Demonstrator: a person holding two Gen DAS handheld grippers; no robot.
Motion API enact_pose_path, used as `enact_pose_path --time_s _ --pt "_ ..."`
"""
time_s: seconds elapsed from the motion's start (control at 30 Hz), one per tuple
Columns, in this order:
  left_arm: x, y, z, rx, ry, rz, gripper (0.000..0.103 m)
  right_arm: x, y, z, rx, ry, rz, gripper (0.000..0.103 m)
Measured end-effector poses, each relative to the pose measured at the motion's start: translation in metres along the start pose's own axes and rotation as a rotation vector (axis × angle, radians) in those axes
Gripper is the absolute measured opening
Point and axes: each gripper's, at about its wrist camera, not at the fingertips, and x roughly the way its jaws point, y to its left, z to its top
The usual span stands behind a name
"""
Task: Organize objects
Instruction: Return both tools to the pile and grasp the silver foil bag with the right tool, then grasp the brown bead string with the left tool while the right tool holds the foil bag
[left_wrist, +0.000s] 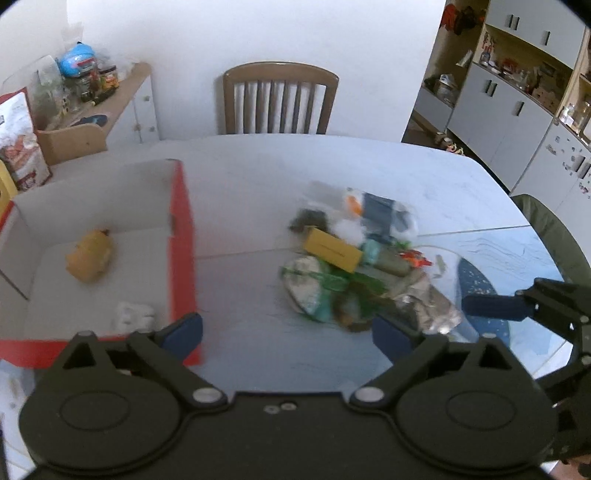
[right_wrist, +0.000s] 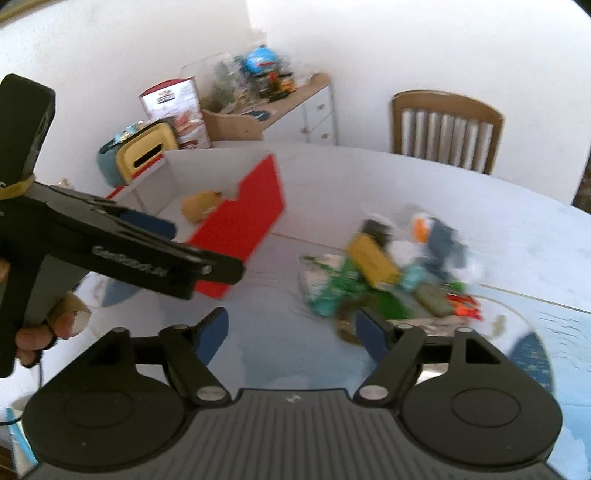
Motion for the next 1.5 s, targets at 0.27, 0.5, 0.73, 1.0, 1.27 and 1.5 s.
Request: enact_pose_path --time_s 0.27,0.5,0.73,1.0,1.27,1.5 --pt "0.029 -0.052 -0.005 0.014 -0.001 -0.010 0.103 -0.002 -0.046 -0.025 -0.050 0.017 -0.079 0.078" --pt "0.068 -0.068 0.004 -0.058 0.050 0.046 0.103 0.022 -0.079 -0.039 -0.022 0.070 -0.114 0.078" --pt "0.105 -0.069 0.011 -0.148 0.117 0.029 0.091 0.045 -0.100 -0.040 0.041 0.099 -0.110 0.078" --pt "0.139 -0.062 0.019 -0.272 0.198 -0.005 0.077 0.066 -0.108 -0.038 0.048 0.130 -0.094 0.077" --pt "0.156 -0.064 0.018 -0.305 0.234 -0.016 0.058 0.081 -0.108 -0.037 0.037 0.151 -0.080 0.064" --pt "0.156 -0.063 0.019 -0.317 0.226 -0.035 0.033 0.083 -0.105 -0.036 0.026 0.145 -0.086 0.057"
